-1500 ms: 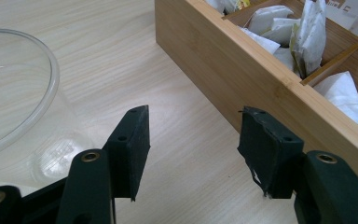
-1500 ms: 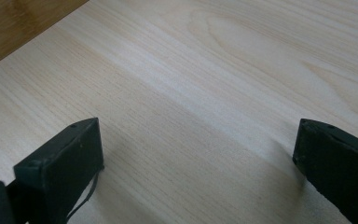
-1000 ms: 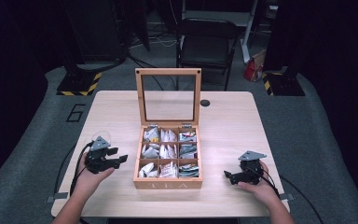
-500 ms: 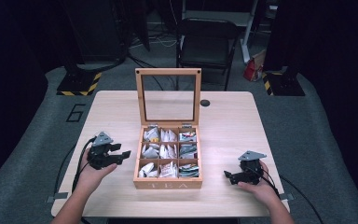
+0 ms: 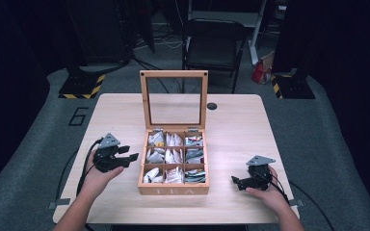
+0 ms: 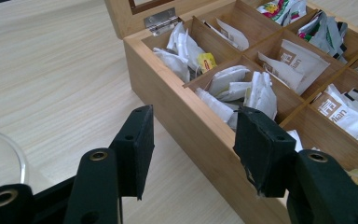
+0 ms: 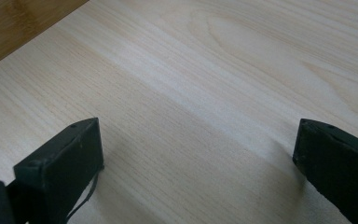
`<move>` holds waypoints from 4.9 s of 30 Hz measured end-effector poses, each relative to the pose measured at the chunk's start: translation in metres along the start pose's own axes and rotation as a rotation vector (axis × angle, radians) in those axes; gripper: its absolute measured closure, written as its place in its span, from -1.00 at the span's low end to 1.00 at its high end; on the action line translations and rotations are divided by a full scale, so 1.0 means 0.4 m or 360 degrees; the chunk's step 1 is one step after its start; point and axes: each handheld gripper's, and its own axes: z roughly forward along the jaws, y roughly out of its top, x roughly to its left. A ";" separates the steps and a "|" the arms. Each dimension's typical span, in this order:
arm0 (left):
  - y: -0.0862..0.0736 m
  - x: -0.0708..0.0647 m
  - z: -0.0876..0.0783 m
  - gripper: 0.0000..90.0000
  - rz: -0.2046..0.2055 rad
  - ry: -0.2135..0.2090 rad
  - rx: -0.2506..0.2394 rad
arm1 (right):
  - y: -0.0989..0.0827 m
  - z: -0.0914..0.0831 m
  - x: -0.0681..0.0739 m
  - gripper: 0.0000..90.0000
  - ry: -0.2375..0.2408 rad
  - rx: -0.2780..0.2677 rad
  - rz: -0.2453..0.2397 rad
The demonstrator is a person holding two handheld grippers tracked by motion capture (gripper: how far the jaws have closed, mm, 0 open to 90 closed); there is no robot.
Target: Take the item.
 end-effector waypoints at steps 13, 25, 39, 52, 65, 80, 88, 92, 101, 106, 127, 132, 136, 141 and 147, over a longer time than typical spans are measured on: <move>0.023 -0.026 0.022 0.15 0.0033 -0.0054 -0.0010 | 0.000 0.000 -0.001 -0.98 -0.0001 0.0002 -0.0003; 0.036 -0.042 0.040 0.22 0.0032 -0.0095 -0.0015 | 0.000 0.000 -0.001 -0.98 -0.0001 0.0001 -0.0003; 0.041 -0.055 0.061 0.26 0.0026 -0.0132 -0.0007 | 0.000 0.000 0.000 -0.98 -0.0002 0.0001 -0.0002; 0.045 -0.072 0.084 0.34 0.0027 -0.0171 0.0002 | 0.000 0.000 0.000 -0.98 -0.0006 -0.0001 0.0001; 0.031 -0.073 0.112 0.35 -0.0020 -0.0221 0.0011 | 0.000 0.000 0.000 -0.98 0.0000 -0.0001 -0.0001; 0.032 -0.078 0.121 0.56 0.0026 -0.0233 0.0015 | 0.000 0.000 0.000 -0.98 0.0001 0.0001 -0.0003; 0.034 -0.085 0.120 0.75 0.0047 -0.0250 0.0014 | 0.000 0.000 0.000 -0.98 -0.0002 0.0001 -0.0003; 0.034 -0.088 0.120 0.87 0.0059 -0.0247 0.0000 | 0.000 0.000 0.000 -0.98 -0.0002 0.0000 0.0000; 0.042 -0.096 0.111 0.96 0.0074 -0.0267 -0.0026 | 0.000 0.000 0.000 -0.98 0.0002 0.0001 -0.0002; 0.049 -0.096 0.104 0.96 0.0069 -0.0278 -0.0029 | 0.000 0.000 0.000 -0.98 0.0003 0.0001 -0.0003; 0.126 -0.074 0.018 0.96 0.0126 -0.0234 -0.0103 | 0.000 0.000 0.000 -0.98 -0.0001 0.0001 -0.0002; 0.140 -0.070 0.005 0.96 0.0152 -0.0220 -0.0112 | 0.000 0.000 0.000 -0.98 -0.0002 0.0000 -0.0001; 0.145 -0.070 -0.001 0.96 0.0155 -0.0211 -0.0118 | 0.000 0.000 0.000 -0.98 -0.0003 -0.0001 0.0001; 0.150 -0.067 -0.010 0.96 0.0162 -0.0206 -0.0124 | 0.000 0.000 0.000 -0.98 0.0001 0.0001 -0.0001; 0.154 -0.062 -0.023 0.96 0.0168 -0.0185 -0.0130 | 0.000 0.000 0.000 -0.98 -0.0003 -0.0001 0.0002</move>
